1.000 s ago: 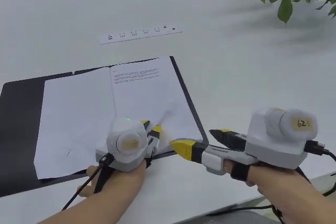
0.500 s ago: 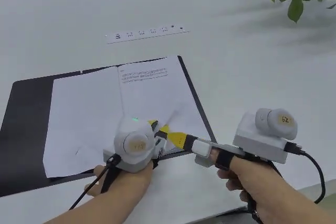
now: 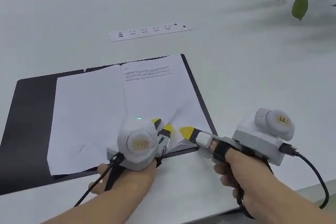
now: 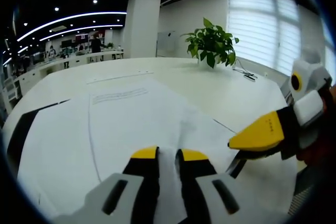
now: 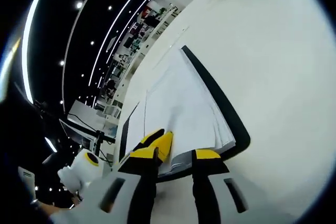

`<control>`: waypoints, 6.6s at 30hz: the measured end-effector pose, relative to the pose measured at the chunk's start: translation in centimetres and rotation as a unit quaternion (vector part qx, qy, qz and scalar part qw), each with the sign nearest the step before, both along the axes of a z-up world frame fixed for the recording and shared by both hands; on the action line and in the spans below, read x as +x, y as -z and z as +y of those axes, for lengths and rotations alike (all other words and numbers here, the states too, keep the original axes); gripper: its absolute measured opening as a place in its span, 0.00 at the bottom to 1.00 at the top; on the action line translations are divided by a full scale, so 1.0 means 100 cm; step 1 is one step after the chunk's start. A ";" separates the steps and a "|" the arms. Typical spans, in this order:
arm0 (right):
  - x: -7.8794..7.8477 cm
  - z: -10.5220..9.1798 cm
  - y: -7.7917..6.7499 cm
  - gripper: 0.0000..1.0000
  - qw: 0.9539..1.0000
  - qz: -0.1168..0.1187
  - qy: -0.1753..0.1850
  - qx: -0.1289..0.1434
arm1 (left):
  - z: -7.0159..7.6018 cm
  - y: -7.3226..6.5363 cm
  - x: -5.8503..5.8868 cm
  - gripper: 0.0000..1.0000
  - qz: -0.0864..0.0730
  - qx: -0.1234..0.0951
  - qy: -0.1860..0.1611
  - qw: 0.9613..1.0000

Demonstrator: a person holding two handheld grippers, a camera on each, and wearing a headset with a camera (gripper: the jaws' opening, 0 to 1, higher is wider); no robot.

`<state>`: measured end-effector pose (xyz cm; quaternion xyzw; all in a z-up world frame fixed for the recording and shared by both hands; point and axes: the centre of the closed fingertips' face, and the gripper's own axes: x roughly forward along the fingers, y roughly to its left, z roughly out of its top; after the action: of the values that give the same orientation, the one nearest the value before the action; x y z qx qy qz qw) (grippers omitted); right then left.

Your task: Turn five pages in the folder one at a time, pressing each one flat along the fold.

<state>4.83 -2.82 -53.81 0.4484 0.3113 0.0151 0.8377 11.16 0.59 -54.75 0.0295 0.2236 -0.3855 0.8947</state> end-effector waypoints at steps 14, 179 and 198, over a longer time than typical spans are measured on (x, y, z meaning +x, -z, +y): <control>-0.005 -0.011 -0.001 0.00 0.998 -0.002 0.064 0.011 | 0.002 -0.009 -0.004 0.27 0.081 -0.032 -0.001 0.996; 0.189 0.114 -0.003 0.00 0.943 -0.156 -0.179 -0.235 | 0.228 0.009 0.002 0.40 0.017 0.062 -0.113 0.992; 0.245 0.109 -0.003 0.00 0.944 -0.154 -0.163 -0.242 | 0.228 0.011 0.003 0.40 0.017 0.057 -0.116 0.991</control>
<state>29.30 8.07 -53.46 0.1669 0.2416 0.1447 0.9449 11.44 23.41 -55.84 0.0481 0.2620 -0.2659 0.9265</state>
